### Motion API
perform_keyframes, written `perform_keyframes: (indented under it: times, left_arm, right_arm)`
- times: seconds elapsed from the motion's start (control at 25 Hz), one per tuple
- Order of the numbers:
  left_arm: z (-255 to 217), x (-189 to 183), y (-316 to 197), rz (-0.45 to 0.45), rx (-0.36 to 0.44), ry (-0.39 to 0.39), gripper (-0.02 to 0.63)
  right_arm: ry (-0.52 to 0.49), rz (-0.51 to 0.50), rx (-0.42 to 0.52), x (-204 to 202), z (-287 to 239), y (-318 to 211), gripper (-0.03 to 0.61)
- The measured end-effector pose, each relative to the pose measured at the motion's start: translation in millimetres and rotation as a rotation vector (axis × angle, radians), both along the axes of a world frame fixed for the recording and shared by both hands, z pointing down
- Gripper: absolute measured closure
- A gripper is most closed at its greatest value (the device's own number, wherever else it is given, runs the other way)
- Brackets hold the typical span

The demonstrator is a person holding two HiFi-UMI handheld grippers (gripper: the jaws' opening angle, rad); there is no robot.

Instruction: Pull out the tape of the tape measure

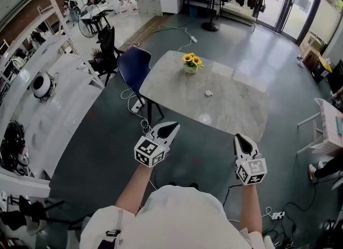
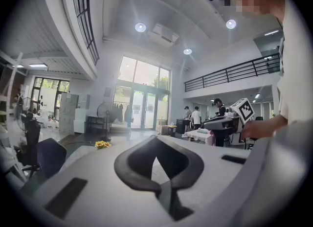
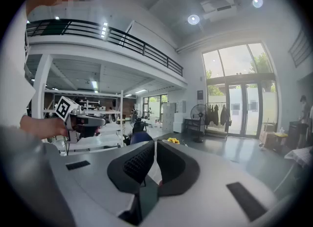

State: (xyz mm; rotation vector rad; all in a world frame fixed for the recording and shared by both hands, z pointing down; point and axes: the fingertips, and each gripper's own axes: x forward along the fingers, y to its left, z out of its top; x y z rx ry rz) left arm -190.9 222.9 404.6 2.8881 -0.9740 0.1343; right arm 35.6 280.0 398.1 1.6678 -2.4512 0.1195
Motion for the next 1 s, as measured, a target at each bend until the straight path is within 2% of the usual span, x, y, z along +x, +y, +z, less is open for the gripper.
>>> perform_keyframes:
  times: [1.0]
  left_arm:
    - [5, 17, 1, -0.019, 0.001, 0.0, 0.604]
  right_arm:
    - [-0.006, -0.019, -0.008, 8, 4, 1, 0.537]
